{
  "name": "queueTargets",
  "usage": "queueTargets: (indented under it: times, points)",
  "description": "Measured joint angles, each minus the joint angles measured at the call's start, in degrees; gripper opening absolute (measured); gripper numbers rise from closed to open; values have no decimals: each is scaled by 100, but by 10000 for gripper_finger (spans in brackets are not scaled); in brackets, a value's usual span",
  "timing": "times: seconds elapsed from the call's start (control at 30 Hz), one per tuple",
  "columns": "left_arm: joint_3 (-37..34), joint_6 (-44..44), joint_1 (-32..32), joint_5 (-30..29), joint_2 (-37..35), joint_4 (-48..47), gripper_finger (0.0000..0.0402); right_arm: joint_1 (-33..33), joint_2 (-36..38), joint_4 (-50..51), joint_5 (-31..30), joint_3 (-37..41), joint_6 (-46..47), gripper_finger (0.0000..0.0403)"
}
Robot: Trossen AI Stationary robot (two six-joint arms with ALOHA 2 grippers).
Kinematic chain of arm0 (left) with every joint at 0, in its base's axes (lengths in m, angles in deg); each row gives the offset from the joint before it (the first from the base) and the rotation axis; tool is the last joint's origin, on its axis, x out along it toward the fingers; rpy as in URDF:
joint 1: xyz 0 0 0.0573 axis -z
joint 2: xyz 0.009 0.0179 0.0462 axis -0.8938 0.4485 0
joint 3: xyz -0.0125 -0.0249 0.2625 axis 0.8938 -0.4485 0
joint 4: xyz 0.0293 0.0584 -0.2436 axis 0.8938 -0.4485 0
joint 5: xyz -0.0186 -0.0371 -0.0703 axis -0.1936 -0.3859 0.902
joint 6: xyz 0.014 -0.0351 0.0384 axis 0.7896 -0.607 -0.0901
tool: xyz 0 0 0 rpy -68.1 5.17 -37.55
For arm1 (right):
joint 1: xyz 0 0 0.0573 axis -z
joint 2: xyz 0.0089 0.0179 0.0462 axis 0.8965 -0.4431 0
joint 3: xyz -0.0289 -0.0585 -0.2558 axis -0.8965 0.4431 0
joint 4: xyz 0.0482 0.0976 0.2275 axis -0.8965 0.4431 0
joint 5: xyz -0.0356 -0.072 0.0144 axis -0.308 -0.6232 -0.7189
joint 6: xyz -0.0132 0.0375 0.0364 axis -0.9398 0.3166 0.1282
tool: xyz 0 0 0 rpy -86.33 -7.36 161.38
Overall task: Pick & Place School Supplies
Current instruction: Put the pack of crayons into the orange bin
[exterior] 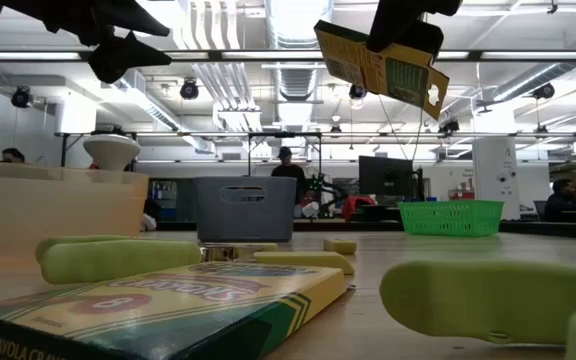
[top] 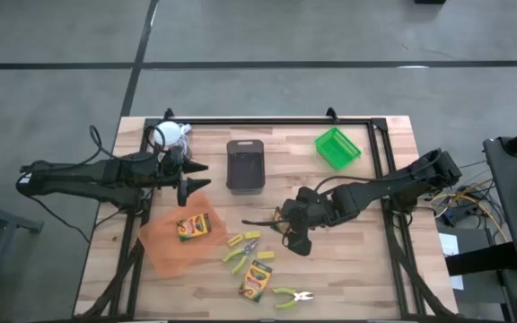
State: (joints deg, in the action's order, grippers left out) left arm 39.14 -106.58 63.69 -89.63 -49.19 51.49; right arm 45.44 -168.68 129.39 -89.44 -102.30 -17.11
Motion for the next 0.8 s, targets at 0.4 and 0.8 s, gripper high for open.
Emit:
queueTargets:
  times: [0.4,0.8]
  points:
    - [2,-4,-2,-104,31,83,250,0,-2,-4,-2,2,2,340]
    - [2,-5398,-7,102,357,522,250,0,-2,-11,-4,2,0,343]
